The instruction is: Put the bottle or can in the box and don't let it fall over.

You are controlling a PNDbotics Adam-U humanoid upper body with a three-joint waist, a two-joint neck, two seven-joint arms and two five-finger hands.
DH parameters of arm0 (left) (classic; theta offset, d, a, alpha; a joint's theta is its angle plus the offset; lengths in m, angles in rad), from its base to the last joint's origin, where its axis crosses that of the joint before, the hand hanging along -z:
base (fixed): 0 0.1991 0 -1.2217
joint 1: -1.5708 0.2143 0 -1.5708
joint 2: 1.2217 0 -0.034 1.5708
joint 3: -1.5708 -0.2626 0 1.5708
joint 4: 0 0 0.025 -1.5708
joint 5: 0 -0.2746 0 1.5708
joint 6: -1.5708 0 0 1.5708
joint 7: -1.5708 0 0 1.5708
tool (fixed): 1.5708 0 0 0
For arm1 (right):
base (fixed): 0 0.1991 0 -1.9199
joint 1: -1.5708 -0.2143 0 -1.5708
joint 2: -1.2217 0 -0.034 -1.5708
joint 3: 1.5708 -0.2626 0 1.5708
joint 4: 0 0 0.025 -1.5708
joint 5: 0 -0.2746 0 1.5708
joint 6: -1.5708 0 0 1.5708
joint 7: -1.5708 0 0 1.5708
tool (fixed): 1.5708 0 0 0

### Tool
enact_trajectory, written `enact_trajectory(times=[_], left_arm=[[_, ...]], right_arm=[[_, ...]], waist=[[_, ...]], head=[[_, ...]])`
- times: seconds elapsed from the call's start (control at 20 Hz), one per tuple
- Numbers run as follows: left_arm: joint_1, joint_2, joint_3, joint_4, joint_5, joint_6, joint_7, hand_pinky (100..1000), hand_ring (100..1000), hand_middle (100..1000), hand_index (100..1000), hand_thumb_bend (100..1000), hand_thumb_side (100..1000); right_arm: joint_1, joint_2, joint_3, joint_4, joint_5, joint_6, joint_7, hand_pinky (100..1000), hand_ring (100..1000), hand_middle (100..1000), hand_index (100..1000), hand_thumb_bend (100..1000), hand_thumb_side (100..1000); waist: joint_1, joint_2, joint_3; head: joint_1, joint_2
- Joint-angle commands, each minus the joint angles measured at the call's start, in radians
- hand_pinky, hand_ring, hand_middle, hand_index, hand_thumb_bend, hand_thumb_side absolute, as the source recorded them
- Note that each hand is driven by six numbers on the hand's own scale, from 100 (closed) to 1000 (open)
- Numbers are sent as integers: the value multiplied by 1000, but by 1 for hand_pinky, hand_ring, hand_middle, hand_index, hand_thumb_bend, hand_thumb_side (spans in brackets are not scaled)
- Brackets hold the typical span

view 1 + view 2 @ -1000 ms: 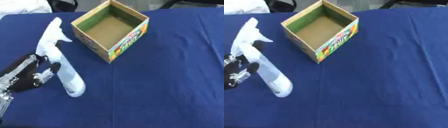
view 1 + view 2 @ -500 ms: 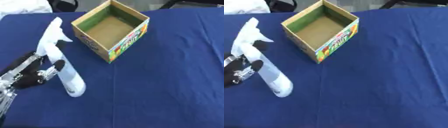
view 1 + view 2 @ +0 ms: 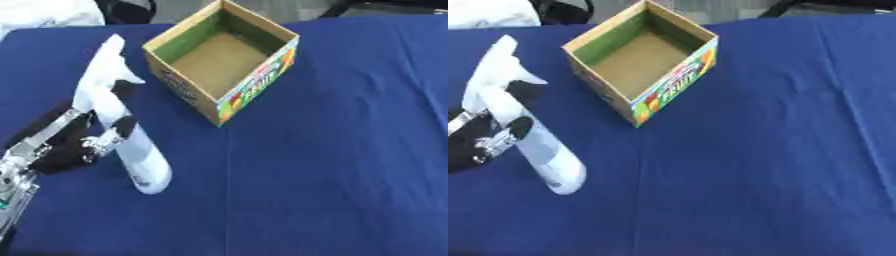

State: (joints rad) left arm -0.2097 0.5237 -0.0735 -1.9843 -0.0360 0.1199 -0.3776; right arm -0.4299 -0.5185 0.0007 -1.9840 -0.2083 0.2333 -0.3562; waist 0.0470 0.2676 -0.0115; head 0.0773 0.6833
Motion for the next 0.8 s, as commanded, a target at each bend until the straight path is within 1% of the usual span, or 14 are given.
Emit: enact_trajectory(times=[0.05, 0.55, 0.8], left_arm=[[-19, 18, -3, -16, 12, 15, 7, 1000, 1000, 1000, 929, 187, 630], [-28, 6, -23, -16, 24, 55, 27, 1000, 1000, 1000, 887, 171, 628], [-29, 3, -31, -16, 29, 76, 30, 1000, 1000, 1000, 871, 143, 652]], right_arm=[[-11, -25, -5, -16, -6, -2, 4, 1000, 950, 1000, 964, 100, 470], [-12, -23, -5, -16, -7, -2, 5, 1000, 950, 1000, 962, 100, 470], [-12, -23, -5, -16, -7, -2, 5, 1000, 950, 1000, 962, 100, 470]], waist=[[-2, -15, -1], [-2, -14, -2], [-2, -14, -2]], head=[[3, -9], [3, -8], [4, -10]])
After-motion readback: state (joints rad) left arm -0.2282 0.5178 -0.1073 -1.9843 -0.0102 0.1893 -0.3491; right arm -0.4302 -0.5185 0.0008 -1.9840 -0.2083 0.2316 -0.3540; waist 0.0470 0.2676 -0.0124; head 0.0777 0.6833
